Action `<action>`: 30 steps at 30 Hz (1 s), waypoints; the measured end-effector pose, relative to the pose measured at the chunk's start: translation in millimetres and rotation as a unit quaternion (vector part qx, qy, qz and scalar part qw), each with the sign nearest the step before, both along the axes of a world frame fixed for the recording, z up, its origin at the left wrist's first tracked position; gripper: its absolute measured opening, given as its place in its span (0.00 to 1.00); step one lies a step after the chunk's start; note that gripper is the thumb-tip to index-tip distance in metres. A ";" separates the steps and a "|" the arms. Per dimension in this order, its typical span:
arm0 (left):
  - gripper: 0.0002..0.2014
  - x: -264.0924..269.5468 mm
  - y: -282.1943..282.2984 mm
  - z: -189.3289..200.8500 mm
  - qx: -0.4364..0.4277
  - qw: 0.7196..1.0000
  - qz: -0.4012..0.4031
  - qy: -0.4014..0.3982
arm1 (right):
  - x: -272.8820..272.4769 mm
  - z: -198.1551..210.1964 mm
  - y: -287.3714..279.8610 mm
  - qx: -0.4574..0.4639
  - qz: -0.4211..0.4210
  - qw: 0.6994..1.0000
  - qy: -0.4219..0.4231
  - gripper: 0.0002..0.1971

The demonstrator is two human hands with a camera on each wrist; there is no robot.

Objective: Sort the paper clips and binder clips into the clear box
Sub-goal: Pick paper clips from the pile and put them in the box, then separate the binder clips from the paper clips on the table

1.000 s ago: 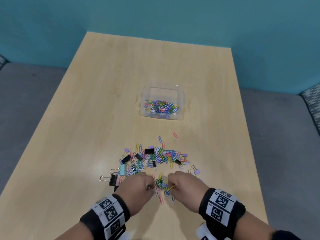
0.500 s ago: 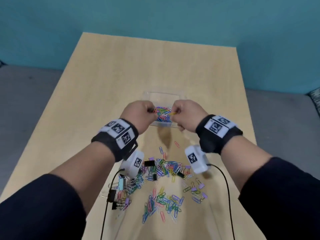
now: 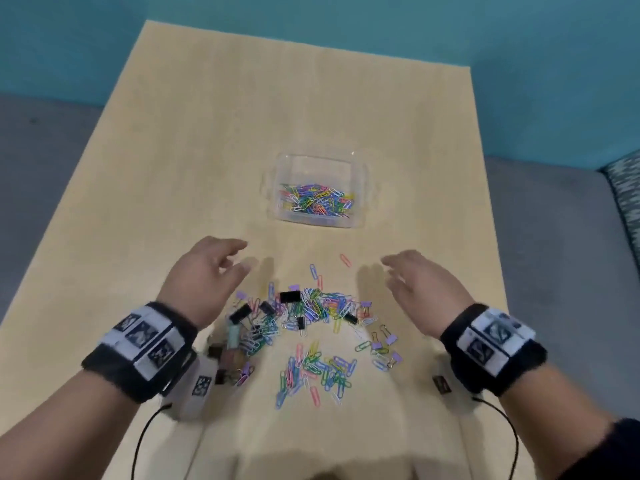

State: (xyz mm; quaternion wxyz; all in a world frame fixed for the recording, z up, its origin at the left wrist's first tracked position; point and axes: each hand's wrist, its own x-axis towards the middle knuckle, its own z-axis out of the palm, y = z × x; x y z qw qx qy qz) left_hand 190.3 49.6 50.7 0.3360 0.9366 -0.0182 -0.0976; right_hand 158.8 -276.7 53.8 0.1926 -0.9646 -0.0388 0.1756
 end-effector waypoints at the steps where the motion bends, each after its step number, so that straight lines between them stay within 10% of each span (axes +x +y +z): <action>1: 0.13 -20.8 12.5 -6.6 0.007 1.000 0.009 0.000 | -26.8 -7.0 -5.5 -0.011 0.011 1.000 0.004 0.18; 11: 0.23 -158.5 64.2 -41.2 0.044 0.998 -0.047 0.008 | -159.9 -51.4 0.3 -0.100 0.058 0.990 -0.085 0.30; 18: 0.19 -177.1 80.7 -43.8 0.093 0.990 -0.105 -0.012 | -159.5 -56.4 -1.2 -0.146 -0.093 0.985 -0.012 0.33; 24: 0.24 -184.8 92.5 -47.9 0.114 0.985 -0.132 -0.011 | -138.7 -52.3 17.0 -0.162 0.011 0.987 -0.015 0.36; 30: 0.23 -193.1 86.9 -49.7 0.127 0.985 -0.119 -0.009 | -127.5 -49.2 9.6 -0.182 -0.059 0.982 -0.013 0.35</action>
